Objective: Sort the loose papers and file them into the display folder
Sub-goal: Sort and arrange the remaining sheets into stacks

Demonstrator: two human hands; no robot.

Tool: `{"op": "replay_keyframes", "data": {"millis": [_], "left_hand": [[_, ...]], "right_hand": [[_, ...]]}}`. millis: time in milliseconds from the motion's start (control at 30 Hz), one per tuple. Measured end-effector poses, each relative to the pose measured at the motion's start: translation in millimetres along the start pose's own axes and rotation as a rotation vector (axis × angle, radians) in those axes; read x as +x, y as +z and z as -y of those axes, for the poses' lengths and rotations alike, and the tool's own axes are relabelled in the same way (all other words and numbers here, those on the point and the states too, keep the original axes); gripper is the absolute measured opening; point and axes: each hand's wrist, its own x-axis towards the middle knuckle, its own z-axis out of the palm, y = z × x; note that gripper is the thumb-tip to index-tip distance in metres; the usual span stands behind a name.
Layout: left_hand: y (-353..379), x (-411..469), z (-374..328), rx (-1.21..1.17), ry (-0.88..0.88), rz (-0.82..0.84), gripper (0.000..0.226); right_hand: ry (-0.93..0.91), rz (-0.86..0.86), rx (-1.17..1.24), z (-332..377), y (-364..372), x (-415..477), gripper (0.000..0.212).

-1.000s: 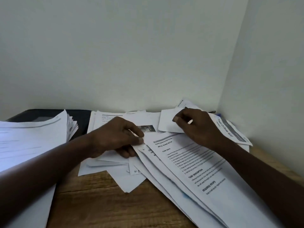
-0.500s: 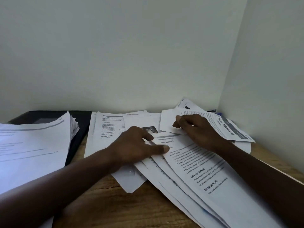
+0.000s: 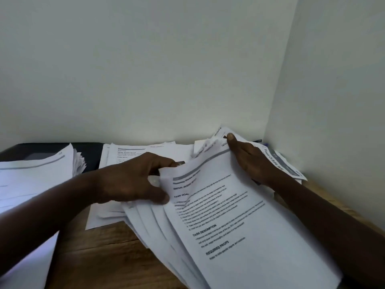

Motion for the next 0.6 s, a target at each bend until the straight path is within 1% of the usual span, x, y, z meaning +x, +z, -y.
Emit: {"op": "replay_keyframes", "data": {"millis": [67, 100, 133, 200, 267, 300, 333, 367, 400, 500, 600], "left_hand": [[-2.9, 0.8, 6.9, 0.02, -0.022, -0.031, 0.032], [-2.8, 2.3, 10.3, 0.012, -0.033, -0.078, 0.031], [-2.2, 3.9, 13.2, -0.001, -0.038, -0.129, 0.031], [-0.8, 5.9, 19.2, -0.049, -0.05, -0.21, 0.036], [0.3, 5.2, 23.0, -0.133, -0.061, -0.25, 0.048], [1.0, 4.9, 24.6, -0.176, -0.058, -0.258, 0.055], [1.3, 4.3, 25.6, -0.215, -0.056, -0.263, 0.06], [1.4, 4.4, 27.2, -0.248, -0.057, -0.261, 0.063], [1.4, 4.5, 28.0, -0.276, -0.062, -0.251, 0.064], [0.1, 4.9, 28.3, -0.39, -0.084, -0.183, 0.062], [-0.6, 4.2, 27.7, -0.448, -0.099, -0.1, 0.054]], "right_hand": [[-0.022, 0.039, 0.207, 1.3, 3.5, 3.8, 0.067], [-0.04, 0.061, 0.357, 4.8, 4.5, 6.6, 0.069], [-0.05, 0.075, 0.486, 9.8, 2.7, 8.4, 0.066], [-0.054, 0.16, 0.711, 16.3, -5.6, 8.7, 0.044], [-0.06, 0.307, 0.834, 11.5, -7.0, 9.6, 0.019], [-0.036, 0.385, 0.875, 5.2, -4.9, 10.2, 0.027], [0.009, 0.448, 0.891, 2.3, -4.0, 8.8, 0.041], [0.041, 0.485, 0.884, -1.6, -0.9, 8.9, 0.055], [0.071, 0.515, 0.877, -5.1, 2.1, 9.3, 0.061], [0.019, 0.624, 0.946, -7.5, 8.4, 7.6, 0.059], [0.001, 0.63, 0.965, -4.2, 8.2, 5.6, 0.063]]}}
